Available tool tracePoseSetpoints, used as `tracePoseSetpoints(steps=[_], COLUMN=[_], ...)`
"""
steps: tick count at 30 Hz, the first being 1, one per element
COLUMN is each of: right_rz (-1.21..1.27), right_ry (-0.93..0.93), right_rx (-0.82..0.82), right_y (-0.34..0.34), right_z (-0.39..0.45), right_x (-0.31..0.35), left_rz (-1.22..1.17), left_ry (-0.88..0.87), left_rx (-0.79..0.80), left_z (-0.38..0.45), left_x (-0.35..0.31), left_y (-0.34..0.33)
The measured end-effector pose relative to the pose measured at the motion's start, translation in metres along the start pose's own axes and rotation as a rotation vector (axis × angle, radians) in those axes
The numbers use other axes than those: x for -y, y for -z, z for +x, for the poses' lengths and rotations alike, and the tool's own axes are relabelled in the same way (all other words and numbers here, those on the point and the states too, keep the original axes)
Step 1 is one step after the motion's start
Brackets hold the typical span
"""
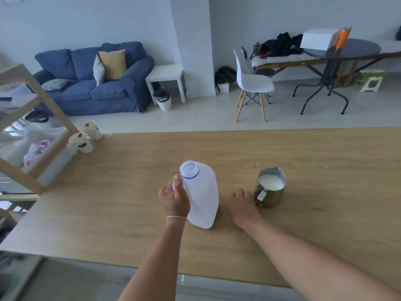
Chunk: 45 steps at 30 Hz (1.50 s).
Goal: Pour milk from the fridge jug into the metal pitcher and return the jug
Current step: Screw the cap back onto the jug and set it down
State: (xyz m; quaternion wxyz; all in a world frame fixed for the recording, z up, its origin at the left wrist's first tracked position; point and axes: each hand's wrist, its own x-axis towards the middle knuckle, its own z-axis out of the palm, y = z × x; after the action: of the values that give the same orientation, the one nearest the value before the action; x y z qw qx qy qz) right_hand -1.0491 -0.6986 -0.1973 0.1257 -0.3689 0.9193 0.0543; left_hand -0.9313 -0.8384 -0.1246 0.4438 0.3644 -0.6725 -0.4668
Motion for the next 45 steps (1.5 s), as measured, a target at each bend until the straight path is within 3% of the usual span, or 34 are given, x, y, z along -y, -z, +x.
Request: tracePoseSetpoints(steps=[4, 7, 10, 13, 16, 19, 22, 30, 33, 39, 45], right_rz=[0.371, 0.808, 1.055, 1.022, 0.772, 0.524, 0.445, 0.67, 0.79, 0.797, 0.824], right_ry=[-0.023, -0.012, 0.187, 0.467, 0.673, 0.749, 0.819, 0.816, 0.75, 0.381, 0.416], right_rx=[-0.06, -0.301, -0.61, -0.804, -0.747, -0.728, -0.723, -0.805, -0.722, -0.546, -0.464], right_y=[0.021, 0.066, 0.124, 0.163, 0.176, 0.173, 0.176, 0.158, 0.157, 0.165, 0.157], right_z=[-0.003, -0.003, -0.016, -0.036, -0.045, -0.043, -0.035, -0.025, -0.023, -0.006, -0.015], right_x=[0.0, 0.003, 0.013, 0.028, 0.041, 0.049, 0.049, 0.029, 0.038, 0.062, 0.075], left_rz=[0.004, -0.001, -0.017, -0.037, -0.062, -0.028, -0.024, -0.065, -0.073, -0.061, -0.021], left_ry=[-0.002, 0.0, 0.012, -0.002, -0.021, -0.05, -0.048, -0.045, -0.04, -0.041, -0.081], left_rx=[0.006, 0.009, 0.01, 0.016, 0.024, 0.051, 0.076, 0.085, 0.078, 0.112, 0.139], left_z=[-0.001, 0.0, 0.0, 0.001, 0.0, 0.001, 0.002, 0.004, 0.003, 0.004, 0.008], left_x=[0.002, 0.002, 0.003, 0.002, 0.002, 0.004, 0.005, 0.005, 0.004, 0.004, 0.009], left_y=[0.0, 0.0, 0.001, 0.001, 0.001, 0.003, 0.005, 0.002, 0.0, 0.0, 0.002])
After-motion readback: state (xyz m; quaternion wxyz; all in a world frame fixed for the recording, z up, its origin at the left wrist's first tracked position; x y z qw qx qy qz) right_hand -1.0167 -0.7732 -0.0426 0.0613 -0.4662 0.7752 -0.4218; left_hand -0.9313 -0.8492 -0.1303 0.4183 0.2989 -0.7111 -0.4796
